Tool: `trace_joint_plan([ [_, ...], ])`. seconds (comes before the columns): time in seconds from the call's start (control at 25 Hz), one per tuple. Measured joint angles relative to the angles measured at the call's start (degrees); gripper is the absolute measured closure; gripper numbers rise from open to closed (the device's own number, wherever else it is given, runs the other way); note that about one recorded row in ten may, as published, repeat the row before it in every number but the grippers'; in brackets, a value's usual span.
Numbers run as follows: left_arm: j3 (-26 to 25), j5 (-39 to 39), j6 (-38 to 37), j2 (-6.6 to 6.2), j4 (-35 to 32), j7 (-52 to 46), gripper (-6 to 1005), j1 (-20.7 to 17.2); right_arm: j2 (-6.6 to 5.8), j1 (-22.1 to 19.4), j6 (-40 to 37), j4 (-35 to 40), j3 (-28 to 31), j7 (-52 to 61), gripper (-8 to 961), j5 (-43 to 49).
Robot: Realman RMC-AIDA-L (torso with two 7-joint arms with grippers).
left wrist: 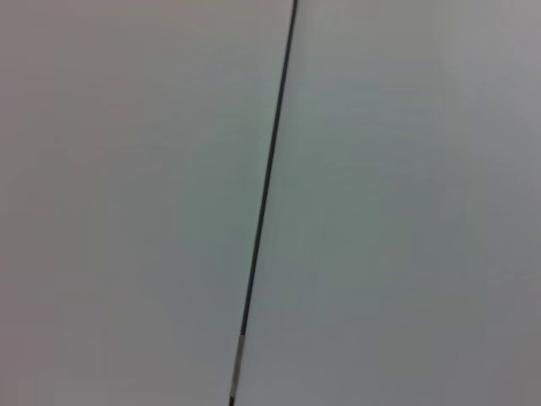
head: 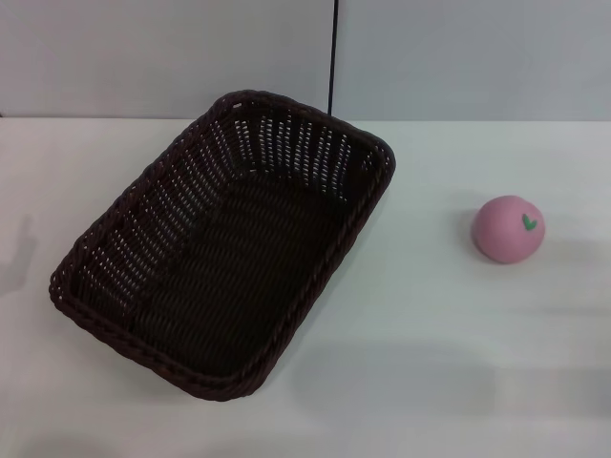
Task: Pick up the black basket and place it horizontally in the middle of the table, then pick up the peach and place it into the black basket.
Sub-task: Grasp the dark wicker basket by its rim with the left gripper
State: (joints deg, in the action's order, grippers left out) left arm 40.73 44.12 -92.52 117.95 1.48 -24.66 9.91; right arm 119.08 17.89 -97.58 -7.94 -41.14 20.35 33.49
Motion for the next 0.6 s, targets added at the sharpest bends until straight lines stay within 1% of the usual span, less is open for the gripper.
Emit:
trace_joint_plan([
  [0.28, -0.1, -0.2, -0.4, 0.03, -1.1, -1.4, 299, -1.2, 0.02, 0.0, 0.1, 0.0, 0.0, 0.0, 223, 0.1],
  [0.48, -0.4, -0.3, -0.8, 0.03, -3.3, -5.8, 306, -2.4, 0.02, -0.4, 0.2, 0.0, 0.4, 0.0, 223, 0.1],
  [0.56, 1.1, 0.1, -0.3, -0.61, -6.3, -10.5, 309, -2.9, 0.02, -0.6, 0.5, 0.0, 0.5, 0.0, 224, 0.1],
  [0.6, 2.6, 0.4, 0.4, -1.19, -7.8, -12.6, 310, -3.2, 0.02, -0.6, 0.7, 0.0, 0.5, 0.0, 224, 0.0],
])
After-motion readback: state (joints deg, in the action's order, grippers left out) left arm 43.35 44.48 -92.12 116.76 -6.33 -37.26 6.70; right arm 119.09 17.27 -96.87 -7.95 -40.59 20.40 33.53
